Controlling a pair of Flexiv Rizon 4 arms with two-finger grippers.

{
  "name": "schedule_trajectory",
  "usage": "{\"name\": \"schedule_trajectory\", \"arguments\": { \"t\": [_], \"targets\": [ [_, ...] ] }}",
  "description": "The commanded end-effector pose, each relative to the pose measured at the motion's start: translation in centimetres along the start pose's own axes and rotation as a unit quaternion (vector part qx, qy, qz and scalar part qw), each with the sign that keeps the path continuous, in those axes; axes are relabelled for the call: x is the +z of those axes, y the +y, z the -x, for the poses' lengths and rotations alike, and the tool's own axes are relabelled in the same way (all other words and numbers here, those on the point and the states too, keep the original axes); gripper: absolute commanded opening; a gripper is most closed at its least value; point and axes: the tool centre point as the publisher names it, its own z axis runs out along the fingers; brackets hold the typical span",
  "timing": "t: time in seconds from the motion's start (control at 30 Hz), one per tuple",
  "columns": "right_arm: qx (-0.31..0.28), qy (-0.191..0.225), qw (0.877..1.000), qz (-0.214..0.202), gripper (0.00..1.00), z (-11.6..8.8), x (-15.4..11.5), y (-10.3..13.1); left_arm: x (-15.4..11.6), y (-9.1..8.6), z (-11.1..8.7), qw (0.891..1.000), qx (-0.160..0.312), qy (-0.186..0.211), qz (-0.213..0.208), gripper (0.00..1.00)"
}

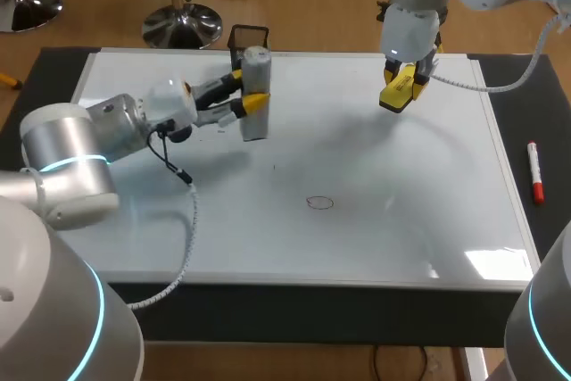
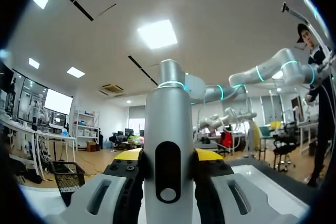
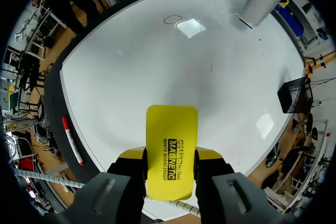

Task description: Pick up the inspection probe, press it on each red-marked spot on the whiteboard one by one, put down the probe, pick up the eraser, and wipe off all the red marks.

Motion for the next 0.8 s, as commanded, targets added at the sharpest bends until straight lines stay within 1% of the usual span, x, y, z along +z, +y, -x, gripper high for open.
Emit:
{"name": "schedule_trajectory", "arguments": {
  "t": [0.03, 0.17, 0.2, 0.43, 0.63, 0.8],
  "targets": [
    [-0.001, 0.002, 1.0, -0.001, 0.0, 0.0, -0.1, -0.1, -1.0, 0.0, 0.5, 1.0, 0.001, -0.013, -0.005, 0.0],
    [-0.001, 0.002, 1.0, -0.001, 0.0, 0.0, -0.1, -0.1, -1.8, -0.1, 1.3, 1.0, 0.005, -0.028, -0.008, 0.0],
    [-0.001, 0.002, 1.0, -0.001, 0.0, 0.0, -0.1, -0.1, -2.1, -0.2, 1.6, 0.999, 0.004, -0.034, -0.016, 0.0],
    [-0.001, 0.002, 1.0, -0.001, 0.0, 0.0, -0.1, -0.1, -3.4, -0.6, 2.8, 0.998, 0.011, -0.056, -0.02, 0.0],
    [-0.001, 0.002, 1.0, -0.001, 0.0, 0.0, -0.1, -0.1, -3.9, -0.7, 3.2, 0.997, 0.013, -0.069, -0.02, 0.0],
    [-0.001, 0.002, 1.0, -0.001, 0.0, 0.0, -0.1, -0.1, -4.0, -0.7, 3.2, 0.997, 0.012, -0.07, -0.02, 0.0]
  ]
}}
